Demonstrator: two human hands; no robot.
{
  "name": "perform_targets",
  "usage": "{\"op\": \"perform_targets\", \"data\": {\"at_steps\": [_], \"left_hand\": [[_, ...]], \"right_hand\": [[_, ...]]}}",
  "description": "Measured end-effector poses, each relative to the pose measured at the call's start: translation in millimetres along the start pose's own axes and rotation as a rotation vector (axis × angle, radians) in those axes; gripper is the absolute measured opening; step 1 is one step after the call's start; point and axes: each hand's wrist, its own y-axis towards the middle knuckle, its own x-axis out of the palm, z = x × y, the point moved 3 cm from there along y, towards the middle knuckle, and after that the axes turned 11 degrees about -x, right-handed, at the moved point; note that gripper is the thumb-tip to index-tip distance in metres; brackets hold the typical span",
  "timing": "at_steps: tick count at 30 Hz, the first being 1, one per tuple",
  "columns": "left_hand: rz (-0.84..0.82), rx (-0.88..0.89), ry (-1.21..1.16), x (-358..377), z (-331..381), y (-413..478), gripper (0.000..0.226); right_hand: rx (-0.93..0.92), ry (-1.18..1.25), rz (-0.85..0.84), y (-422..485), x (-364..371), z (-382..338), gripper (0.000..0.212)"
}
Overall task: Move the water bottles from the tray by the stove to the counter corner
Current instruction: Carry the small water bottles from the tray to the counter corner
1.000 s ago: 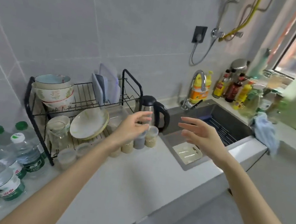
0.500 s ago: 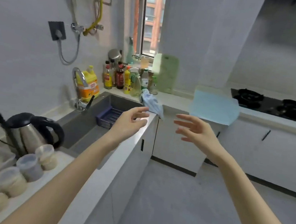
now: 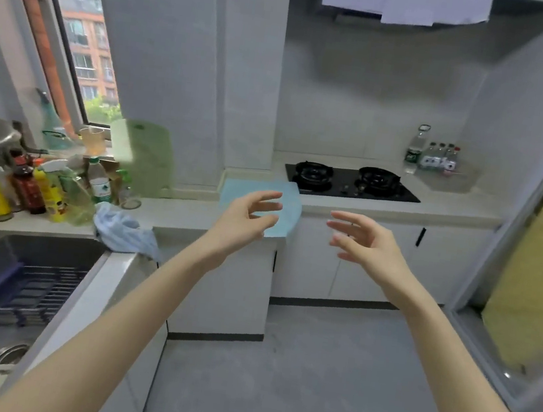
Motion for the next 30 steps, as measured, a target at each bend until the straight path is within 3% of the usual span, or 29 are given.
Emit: {"op": "perform_targets", "data": {"at_steps": [9, 30], "left_hand": [[-0.113, 0.061, -0.050, 104.1, 59.6, 128.2, 0.039], [-0.349, 0.208, -0.128, 257.4, 134.6, 455.0, 0.039]], "right_hand": [[-0.020, -0.123, 0.194, 63.5, -143.1, 45.3, 0.033], [-0.013, -0.327, 0.412, 269.5, -322.9, 169.4, 0.033]]}}
